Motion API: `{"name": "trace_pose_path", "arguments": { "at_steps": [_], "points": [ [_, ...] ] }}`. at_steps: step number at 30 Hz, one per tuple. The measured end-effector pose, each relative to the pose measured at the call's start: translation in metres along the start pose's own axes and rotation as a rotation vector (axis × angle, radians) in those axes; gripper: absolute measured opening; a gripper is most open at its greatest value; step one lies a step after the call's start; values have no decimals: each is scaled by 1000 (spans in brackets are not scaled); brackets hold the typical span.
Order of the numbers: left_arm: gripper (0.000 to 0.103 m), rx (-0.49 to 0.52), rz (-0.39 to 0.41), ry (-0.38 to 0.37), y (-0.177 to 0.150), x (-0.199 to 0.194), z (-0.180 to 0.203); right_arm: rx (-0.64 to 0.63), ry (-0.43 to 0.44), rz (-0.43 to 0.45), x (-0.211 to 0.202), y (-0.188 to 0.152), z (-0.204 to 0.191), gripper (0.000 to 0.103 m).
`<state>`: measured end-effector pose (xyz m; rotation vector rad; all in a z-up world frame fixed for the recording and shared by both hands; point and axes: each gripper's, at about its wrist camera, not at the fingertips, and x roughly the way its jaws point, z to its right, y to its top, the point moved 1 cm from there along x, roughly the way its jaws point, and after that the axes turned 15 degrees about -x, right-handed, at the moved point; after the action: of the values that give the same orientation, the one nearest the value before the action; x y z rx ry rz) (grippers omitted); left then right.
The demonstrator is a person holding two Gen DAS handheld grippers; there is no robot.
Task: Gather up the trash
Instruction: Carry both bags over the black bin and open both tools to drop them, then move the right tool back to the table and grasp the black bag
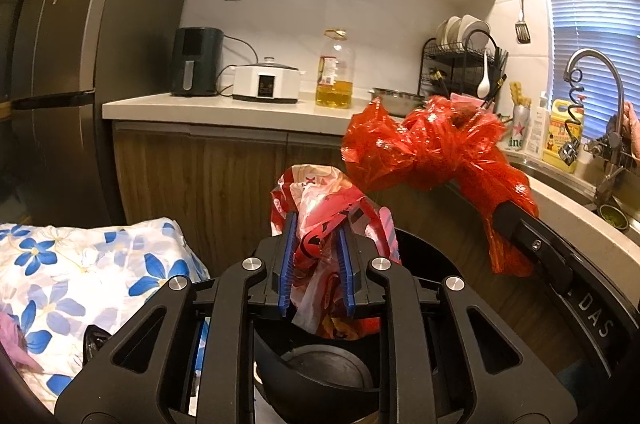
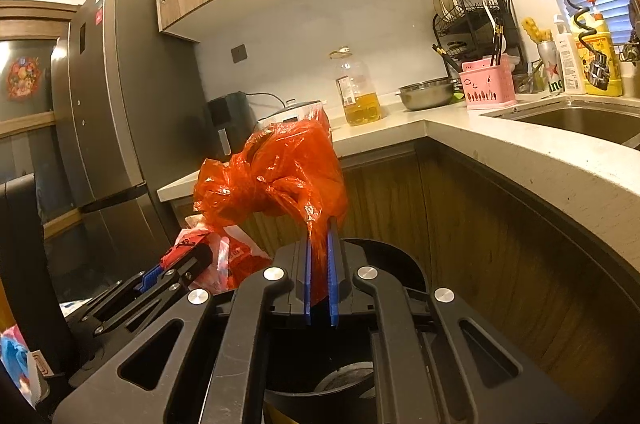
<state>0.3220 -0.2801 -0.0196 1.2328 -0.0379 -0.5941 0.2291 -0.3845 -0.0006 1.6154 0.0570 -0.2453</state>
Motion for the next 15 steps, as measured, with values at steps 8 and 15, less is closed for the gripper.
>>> {"name": "trace_pose_path", "arguments": {
  "at_steps": [8, 15],
  "points": [
    [57, -1, -12, -2, -3, 4, -5, 11, 0, -5, 6, -2, 4, 33],
    [78, -51, 3, 37, 0, -6, -21, 31, -17, -19, -1, -8, 9, 42]
  ]
}}
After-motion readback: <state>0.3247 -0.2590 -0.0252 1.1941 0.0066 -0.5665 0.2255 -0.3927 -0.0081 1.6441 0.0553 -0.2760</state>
